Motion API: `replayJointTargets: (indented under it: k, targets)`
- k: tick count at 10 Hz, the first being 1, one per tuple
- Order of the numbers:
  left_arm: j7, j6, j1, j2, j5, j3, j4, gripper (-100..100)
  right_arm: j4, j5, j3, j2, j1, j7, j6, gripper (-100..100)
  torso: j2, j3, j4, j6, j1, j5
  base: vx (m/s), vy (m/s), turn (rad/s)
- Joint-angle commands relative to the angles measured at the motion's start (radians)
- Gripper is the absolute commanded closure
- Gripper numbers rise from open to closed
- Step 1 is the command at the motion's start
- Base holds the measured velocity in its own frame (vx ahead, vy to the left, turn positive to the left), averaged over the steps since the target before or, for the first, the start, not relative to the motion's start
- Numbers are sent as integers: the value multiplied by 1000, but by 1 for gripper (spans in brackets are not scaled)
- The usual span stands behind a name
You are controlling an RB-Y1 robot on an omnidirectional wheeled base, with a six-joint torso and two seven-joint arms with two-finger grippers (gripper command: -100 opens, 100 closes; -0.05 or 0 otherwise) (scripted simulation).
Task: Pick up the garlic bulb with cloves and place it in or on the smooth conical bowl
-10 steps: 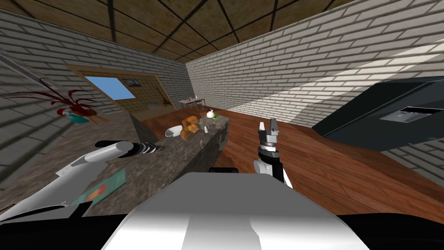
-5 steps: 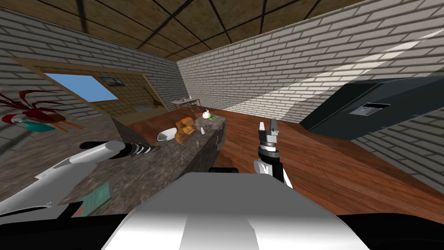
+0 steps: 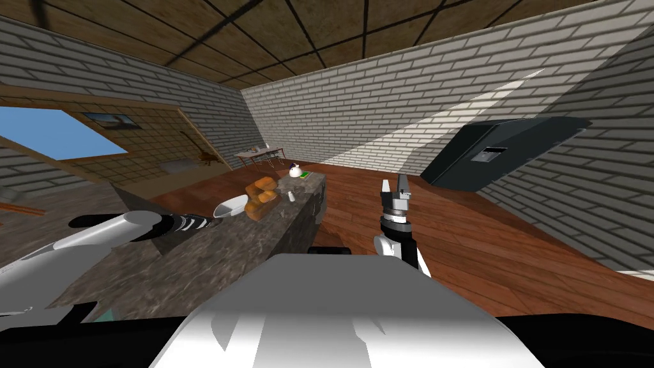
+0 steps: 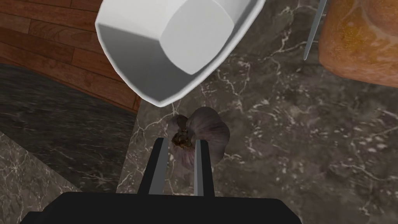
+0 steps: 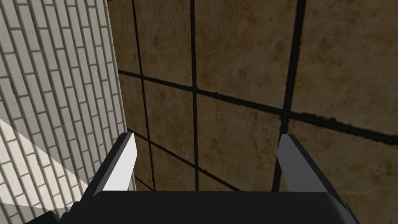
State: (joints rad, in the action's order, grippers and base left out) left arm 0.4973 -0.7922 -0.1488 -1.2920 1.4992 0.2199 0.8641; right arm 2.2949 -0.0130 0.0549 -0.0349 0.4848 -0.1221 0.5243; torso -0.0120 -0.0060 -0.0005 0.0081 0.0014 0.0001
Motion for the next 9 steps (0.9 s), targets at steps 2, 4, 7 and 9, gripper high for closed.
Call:
replayJointTargets:
  k: [2, 4, 7, 9]
  targets:
    - [14, 28, 14, -43, 59, -31, -69, 100, 0, 0, 0, 0, 0, 0, 0, 0, -5, -2, 0, 5, 1, -1, 48, 31, -185]
    - [22, 45, 14, -65, 91, -50, -108, 100, 0, 0, 0, 0, 0, 0, 0, 0, -12, -7, -2, 9, 2, 0, 51, 40, -218]
    - [27, 52, 19, -78, 110, -66, -137, 100, 0, 0, 0, 0, 0, 0, 0, 0, -13, -7, -2, 7, 1, 0, 47, 27, -99]
    - [28, 54, 20, -80, 112, -66, -138, -100, 0, 0, 0, 0, 0, 0, 0, 0, -10, -5, -1, 6, -1, 0, 3, 2, 1]
